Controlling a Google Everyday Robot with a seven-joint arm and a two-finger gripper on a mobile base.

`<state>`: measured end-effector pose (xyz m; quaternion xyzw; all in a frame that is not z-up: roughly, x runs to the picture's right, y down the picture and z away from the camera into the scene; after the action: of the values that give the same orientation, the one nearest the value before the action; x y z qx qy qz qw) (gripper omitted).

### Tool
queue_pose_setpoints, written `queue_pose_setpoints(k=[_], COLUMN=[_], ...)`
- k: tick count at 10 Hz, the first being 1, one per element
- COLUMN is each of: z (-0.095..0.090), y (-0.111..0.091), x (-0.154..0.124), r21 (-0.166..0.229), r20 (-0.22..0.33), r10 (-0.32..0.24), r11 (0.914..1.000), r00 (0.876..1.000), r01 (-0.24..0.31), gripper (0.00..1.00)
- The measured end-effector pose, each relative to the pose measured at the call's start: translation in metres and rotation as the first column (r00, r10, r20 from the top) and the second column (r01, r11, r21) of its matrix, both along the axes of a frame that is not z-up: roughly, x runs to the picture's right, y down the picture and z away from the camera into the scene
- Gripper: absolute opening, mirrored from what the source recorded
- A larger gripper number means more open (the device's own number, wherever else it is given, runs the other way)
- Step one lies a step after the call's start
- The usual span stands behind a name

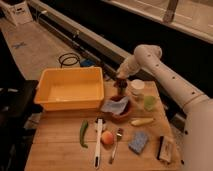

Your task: Place grapes in metal cup

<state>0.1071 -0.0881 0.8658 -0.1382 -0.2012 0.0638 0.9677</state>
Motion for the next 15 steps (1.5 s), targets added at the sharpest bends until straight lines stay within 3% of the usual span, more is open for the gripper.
queue_pose_setpoints(k=[5, 7, 12, 14, 15], z=[0.016, 0.020, 0.024, 0.024, 0.024], y=[0.003, 0.005, 0.016, 0.018, 0.017], x=[0.015, 0.015, 0.019, 0.018, 0.019], r21=[-0.037, -0.053, -0.087, -0.094, -0.095], r20=[-0.050, -0.060, -0.071, -0.071, -0.073], r10=[0.026, 0.032, 0.045, 0.046, 0.049], r11=[0.9989, 0.9980, 0.9949, 0.9942, 0.9939], r00=[0.998, 0.998, 0.996, 0.996, 0.996], r01=[-0.028, -0.035, -0.051, -0.053, -0.056], gripper=[0.02, 0.18, 0.69, 0.80, 0.80])
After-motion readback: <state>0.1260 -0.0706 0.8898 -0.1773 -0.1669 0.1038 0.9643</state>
